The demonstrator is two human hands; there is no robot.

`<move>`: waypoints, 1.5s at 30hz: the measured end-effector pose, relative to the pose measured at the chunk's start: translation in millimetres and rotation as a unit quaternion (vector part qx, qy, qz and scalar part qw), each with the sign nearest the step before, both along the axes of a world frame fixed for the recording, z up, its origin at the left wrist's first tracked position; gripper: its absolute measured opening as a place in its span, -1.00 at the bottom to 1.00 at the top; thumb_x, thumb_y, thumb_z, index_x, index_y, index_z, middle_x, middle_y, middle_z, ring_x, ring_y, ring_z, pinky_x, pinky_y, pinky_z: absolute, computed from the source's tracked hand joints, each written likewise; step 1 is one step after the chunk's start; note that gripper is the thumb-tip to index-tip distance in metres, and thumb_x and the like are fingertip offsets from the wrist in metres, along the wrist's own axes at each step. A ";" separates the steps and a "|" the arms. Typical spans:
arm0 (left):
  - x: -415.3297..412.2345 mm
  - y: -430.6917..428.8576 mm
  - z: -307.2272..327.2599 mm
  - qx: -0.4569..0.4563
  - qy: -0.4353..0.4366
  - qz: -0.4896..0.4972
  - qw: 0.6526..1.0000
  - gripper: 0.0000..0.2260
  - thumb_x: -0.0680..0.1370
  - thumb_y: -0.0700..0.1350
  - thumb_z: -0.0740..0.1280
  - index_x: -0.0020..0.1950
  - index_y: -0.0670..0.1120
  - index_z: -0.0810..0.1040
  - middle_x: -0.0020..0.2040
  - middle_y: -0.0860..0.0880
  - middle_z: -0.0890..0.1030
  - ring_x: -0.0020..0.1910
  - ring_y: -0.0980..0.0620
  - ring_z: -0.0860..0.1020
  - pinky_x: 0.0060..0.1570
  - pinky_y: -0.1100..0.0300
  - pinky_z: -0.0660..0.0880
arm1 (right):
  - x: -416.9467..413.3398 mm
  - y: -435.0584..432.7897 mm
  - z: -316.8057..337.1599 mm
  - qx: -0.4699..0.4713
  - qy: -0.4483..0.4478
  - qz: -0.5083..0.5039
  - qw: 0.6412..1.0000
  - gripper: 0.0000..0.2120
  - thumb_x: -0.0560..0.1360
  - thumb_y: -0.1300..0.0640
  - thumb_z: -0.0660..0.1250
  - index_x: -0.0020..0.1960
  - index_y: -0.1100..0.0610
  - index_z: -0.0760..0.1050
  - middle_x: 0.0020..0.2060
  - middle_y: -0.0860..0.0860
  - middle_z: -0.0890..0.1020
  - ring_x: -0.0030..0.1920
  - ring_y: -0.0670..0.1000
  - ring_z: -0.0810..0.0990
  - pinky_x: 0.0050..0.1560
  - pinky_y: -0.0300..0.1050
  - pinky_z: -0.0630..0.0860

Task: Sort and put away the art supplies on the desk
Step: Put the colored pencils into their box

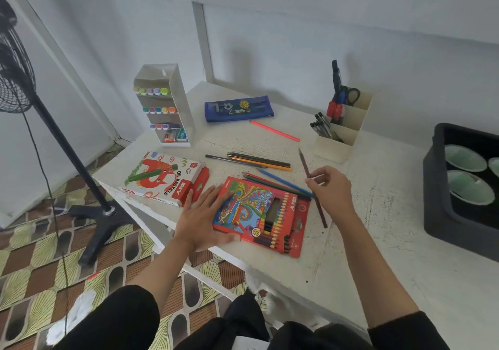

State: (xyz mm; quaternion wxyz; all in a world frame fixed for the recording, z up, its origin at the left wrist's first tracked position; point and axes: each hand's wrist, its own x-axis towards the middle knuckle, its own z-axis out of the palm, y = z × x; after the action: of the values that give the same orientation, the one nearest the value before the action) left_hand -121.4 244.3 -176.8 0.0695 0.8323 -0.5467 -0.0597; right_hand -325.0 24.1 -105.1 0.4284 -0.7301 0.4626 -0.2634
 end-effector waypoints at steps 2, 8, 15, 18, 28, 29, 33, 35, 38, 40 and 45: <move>0.8 0.0 -0.7 -0.001 -0.003 0.000 1.000 -0.05 0.20 0.66 -0.09 0.51 0.27 -0.10 0.56 0.11 0.01 0.54 0.07 -0.06 0.45 -0.12 -0.34 | -12.1 2.7 -3.6 0.066 -0.038 -0.025 0.997 -0.87 0.49 0.20 0.36 0.01 0.15 0.46 -0.28 0.02 0.58 -0.29 -0.05 0.54 -0.34 -0.25 0.44; 1.1 0.5 -1.9 -0.020 0.000 -0.007 1.000 -0.05 0.22 0.65 -0.03 0.52 0.23 -0.02 0.56 0.08 0.07 0.54 0.05 -0.01 0.45 -0.14 -0.29 | -43.8 11.1 -12.7 0.174 -0.115 -0.073 0.975 -0.55 0.49 0.35 0.30 0.24 0.03 0.21 -0.16 0.08 0.57 -0.47 -0.02 0.56 -0.33 -0.16 0.54; 0.1 0.1 -0.6 -0.021 -0.007 -0.006 1.000 -0.04 0.22 0.64 -0.02 0.53 0.22 0.00 0.55 0.08 0.08 0.54 0.06 0.01 0.45 -0.12 -0.30 | -65.9 16.8 -26.2 0.181 -0.220 -0.170 0.943 -0.93 0.62 0.21 0.05 0.06 0.09 0.28 -0.26 0.18 0.60 -0.49 0.05 0.57 -0.43 -0.14 0.51; -0.5 0.2 -0.7 -0.031 -0.003 -0.006 1.000 -0.04 0.22 0.65 -0.03 0.53 0.20 0.05 0.55 0.07 0.12 0.53 0.04 0.05 0.45 -0.14 -0.28 | -69.8 16.1 -31.1 0.168 -0.256 -0.225 0.925 -0.92 0.63 0.19 0.09 0.04 0.15 0.35 -0.23 0.14 0.59 -0.49 -0.07 0.56 -0.44 -0.26 0.51; -2.8 0.4 1.3 -0.040 -0.004 -0.004 0.999 -0.04 0.22 0.65 -0.05 0.52 0.19 0.06 0.54 0.06 0.14 0.53 0.03 0.08 0.46 -0.14 -0.24 | -77.9 23.1 -35.7 0.182 -0.303 -0.208 0.912 -0.83 0.48 0.37 0.34 0.07 0.30 0.47 -0.23 0.21 0.65 -0.32 0.01 0.68 -0.23 -0.25 0.61; -3.2 0.4 1.9 -0.038 -0.004 -0.004 0.999 -0.03 0.22 0.65 -0.05 0.53 0.19 0.06 0.54 0.06 0.13 0.53 0.03 0.07 0.46 -0.14 -0.25 | -77.5 24.0 -35.9 0.181 -0.300 -0.202 0.915 -0.85 0.49 0.37 0.33 0.05 0.31 0.49 -0.22 0.21 0.65 -0.31 0.01 0.68 -0.22 -0.25 0.61; -3.1 0.8 2.2 -0.035 -0.004 -0.002 0.999 -0.03 0.22 0.65 -0.06 0.53 0.19 0.04 0.55 0.07 0.12 0.53 0.04 0.06 0.46 -0.12 -0.26 | -79.2 24.2 -40.0 0.157 -0.240 -0.152 0.946 -0.87 0.47 0.38 0.33 -0.02 0.25 0.59 -0.18 0.15 0.66 -0.25 -0.05 0.66 -0.15 -0.29 0.60; -3.2 0.8 1.8 -0.037 -0.003 -0.002 0.999 -0.04 0.22 0.65 -0.06 0.53 0.20 0.04 0.55 0.07 0.12 0.53 0.03 0.06 0.45 -0.12 -0.26 | -79.0 25.1 -41.8 0.112 -0.158 -0.096 0.976 -0.86 0.45 0.33 0.39 -0.10 0.11 0.63 -0.15 0.07 0.67 -0.16 -0.04 0.61 -0.08 -0.26 0.56; -3.5 0.8 1.9 -0.034 -0.002 -0.002 0.999 -0.03 0.21 0.65 -0.07 0.53 0.20 0.03 0.55 0.08 0.10 0.53 0.05 0.04 0.45 -0.11 -0.28 | -70.0 29.3 -41.2 0.060 -0.063 0.007 0.996 -0.87 0.40 0.27 0.46 -0.13 0.06 0.66 -0.08 -0.05 0.64 -0.04 -0.09 0.55 0.00 -0.30 0.44; -3.0 0.5 1.9 -0.037 0.002 -0.003 0.999 -0.03 0.22 0.65 -0.06 0.53 0.20 0.03 0.55 0.08 0.10 0.53 0.06 0.03 0.45 -0.12 -0.28 | -57.3 33.2 -42.6 0.026 0.003 0.054 0.998 -0.87 0.37 0.23 0.48 -0.11 0.06 0.68 -0.04 -0.08 0.59 0.04 -0.09 0.47 0.01 -0.32 0.36; -2.9 0.3 2.3 -0.036 0.004 -0.001 0.999 -0.03 0.20 0.66 -0.07 0.52 0.21 0.03 0.55 0.08 0.10 0.53 0.05 0.04 0.45 -0.12 -0.28 | -29.3 47.0 -47.6 -0.036 0.138 0.064 0.988 -0.91 0.37 0.03 0.49 -0.15 -0.14 0.64 0.05 -0.23 0.46 0.13 -0.11 0.27 0.05 -0.11 0.14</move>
State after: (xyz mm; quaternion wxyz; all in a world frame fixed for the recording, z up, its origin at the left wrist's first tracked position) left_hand -124.2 244.5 -174.5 0.1014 0.8284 -0.5492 -0.0434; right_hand -354.3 71.1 -152.7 0.3498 -0.8026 0.4596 -0.1489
